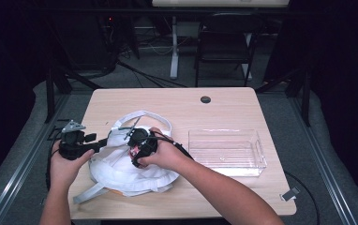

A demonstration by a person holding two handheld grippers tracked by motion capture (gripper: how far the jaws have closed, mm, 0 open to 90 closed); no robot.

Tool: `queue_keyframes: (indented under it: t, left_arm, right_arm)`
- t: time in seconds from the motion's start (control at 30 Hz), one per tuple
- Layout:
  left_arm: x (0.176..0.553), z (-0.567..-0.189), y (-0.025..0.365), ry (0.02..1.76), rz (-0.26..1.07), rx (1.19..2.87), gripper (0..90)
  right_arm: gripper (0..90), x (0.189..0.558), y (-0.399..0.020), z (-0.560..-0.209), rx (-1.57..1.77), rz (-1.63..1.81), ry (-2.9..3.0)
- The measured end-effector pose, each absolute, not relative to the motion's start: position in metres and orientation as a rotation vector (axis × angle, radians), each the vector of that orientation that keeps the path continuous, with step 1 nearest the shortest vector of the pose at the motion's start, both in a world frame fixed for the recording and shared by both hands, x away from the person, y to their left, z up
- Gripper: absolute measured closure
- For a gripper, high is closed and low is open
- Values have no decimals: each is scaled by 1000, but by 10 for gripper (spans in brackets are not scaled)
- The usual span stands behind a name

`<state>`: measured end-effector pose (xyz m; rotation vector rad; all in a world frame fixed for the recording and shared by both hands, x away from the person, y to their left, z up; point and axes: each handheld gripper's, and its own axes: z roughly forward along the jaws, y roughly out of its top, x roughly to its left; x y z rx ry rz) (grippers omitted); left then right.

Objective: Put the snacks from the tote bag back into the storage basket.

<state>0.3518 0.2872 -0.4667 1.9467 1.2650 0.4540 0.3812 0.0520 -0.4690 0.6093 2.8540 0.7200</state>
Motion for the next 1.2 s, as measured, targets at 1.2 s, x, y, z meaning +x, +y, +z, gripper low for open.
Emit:
queue_keyframes:
  t: [1.2]
  left_arm:
    - [350, -465, 290, 1269, 460, 1929, 457]
  right_arm:
    - [251, 377, 41, -415, 580, 745, 2846]
